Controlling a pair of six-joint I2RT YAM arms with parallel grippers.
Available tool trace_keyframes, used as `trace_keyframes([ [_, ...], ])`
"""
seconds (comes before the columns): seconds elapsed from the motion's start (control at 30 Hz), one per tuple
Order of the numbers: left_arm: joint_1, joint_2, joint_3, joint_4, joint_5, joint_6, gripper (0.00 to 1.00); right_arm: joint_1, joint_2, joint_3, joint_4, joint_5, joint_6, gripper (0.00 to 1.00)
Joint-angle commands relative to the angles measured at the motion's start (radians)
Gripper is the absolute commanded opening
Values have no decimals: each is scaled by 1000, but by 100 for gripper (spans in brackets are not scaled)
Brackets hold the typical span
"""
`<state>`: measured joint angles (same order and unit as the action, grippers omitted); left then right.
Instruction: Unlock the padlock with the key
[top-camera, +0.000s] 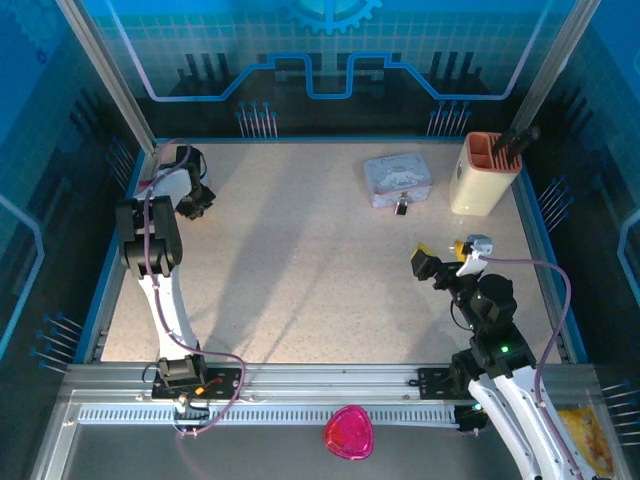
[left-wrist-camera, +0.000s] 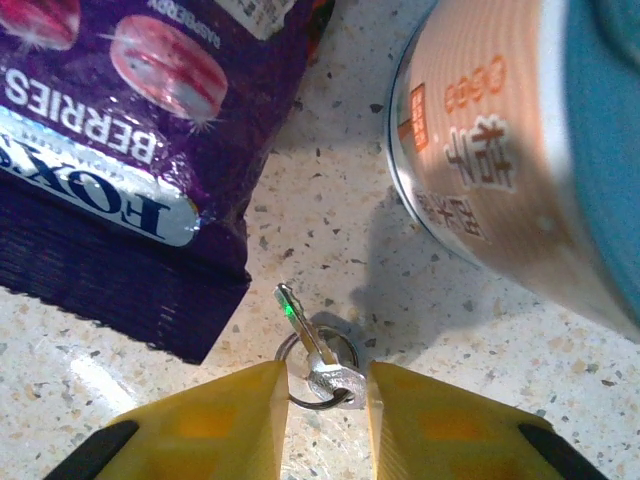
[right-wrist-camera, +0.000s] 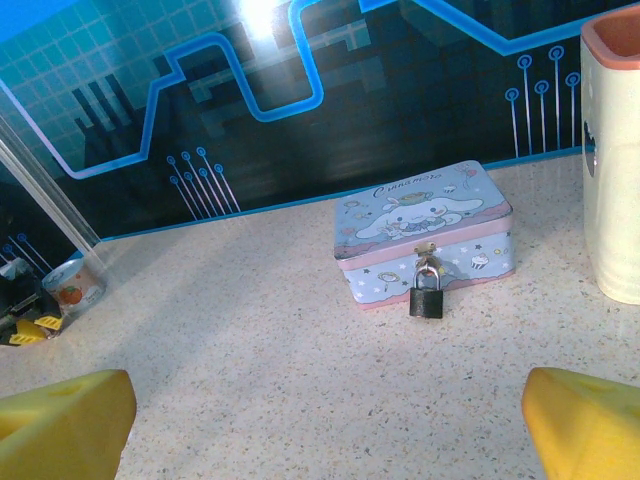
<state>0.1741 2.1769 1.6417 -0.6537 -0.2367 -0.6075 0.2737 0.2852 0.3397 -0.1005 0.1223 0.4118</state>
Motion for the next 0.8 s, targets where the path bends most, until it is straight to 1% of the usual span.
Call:
trace_keyframes([
  [0.0, 14, 24, 19, -47, -14, -1, 28, -10, -8, -2, 3, -2, 10, 100],
  [0.07, 15, 26, 18, -46, -12, 0, 36, -9, -8, -1, 4, -3, 12, 100],
  [0.1, 15, 26, 18, -46, -11, 3, 37, -9, -9, -2, 5, -1, 12, 100],
  [0.3, 14, 31, 24, -46, -7, 8, 37, -8, -8, -4, 5, -2, 11, 100],
  [0.5, 15, 36, 30, -46, -1, 12, 29, -9, -8, -5, 7, -3, 13, 100],
  [0.7, 15, 18, 4, -22, 4, 15, 19, -9, -6, -5, 10, -6, 12, 100],
  [0.77, 15, -8, -30, 7, 11, 14, 13, -10, -8, -7, 10, -5, 11, 100],
])
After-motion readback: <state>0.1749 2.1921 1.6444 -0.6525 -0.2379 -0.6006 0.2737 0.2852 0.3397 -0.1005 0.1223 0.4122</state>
